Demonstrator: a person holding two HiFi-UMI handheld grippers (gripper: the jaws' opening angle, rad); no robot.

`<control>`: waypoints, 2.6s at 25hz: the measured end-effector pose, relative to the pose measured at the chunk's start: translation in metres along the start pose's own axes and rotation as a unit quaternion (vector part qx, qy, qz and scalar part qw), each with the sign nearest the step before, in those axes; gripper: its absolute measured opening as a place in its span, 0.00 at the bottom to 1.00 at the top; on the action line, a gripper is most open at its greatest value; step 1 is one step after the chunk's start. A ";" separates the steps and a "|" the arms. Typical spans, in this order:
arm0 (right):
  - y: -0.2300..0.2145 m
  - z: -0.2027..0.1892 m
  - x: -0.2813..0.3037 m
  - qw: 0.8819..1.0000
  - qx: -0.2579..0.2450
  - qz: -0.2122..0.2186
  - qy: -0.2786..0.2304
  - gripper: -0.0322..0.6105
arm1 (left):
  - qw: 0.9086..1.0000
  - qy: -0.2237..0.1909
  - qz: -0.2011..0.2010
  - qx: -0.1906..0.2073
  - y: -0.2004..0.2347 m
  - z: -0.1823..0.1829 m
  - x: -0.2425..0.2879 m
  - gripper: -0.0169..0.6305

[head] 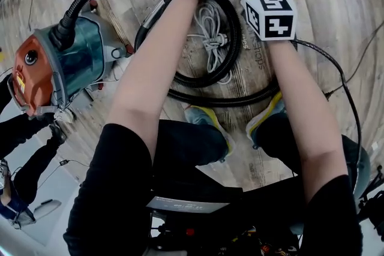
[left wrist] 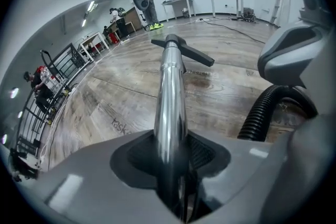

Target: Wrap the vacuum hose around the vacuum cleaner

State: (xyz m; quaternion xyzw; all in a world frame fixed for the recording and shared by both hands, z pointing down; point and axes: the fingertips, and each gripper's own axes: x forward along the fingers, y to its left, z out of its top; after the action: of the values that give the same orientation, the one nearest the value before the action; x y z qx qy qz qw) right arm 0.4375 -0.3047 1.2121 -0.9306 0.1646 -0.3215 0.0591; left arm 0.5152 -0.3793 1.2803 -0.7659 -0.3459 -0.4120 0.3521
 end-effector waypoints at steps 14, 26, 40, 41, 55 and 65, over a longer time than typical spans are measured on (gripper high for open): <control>0.001 0.023 -0.023 1.000 0.018 -0.011 0.009 0.08 | 0.997 -0.054 0.042 -0.030 -0.001 0.030 -0.065 0.16; 0.119 0.322 -0.310 0.998 0.009 0.010 -0.064 0.08 | 0.957 -0.237 0.077 -0.147 0.043 0.198 -0.505 0.04; 0.286 0.650 -0.663 0.960 -0.073 0.026 -0.269 0.08 | 0.883 -0.413 0.141 -0.172 0.079 0.325 -0.987 0.04; 0.297 0.656 -0.677 0.957 -0.079 0.026 -0.276 0.08 | 0.877 -0.423 0.145 -0.177 0.077 0.323 -1.007 0.04; 0.367 0.686 -0.749 0.940 -0.128 0.018 -0.315 0.08 | 0.839 -0.488 0.181 -0.159 0.081 0.310 -1.128 0.04; 0.387 0.687 -0.739 0.941 -0.143 0.029 -0.304 0.08 | 0.835 -0.490 0.188 -0.168 0.094 0.299 -1.127 0.04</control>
State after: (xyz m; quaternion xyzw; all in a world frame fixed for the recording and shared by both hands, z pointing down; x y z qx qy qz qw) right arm 0.2116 -0.4108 0.1607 -0.9776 0.2098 0.0055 -0.0180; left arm 0.2335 -0.4518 0.1470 -0.9652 -0.2481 0.0390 0.0730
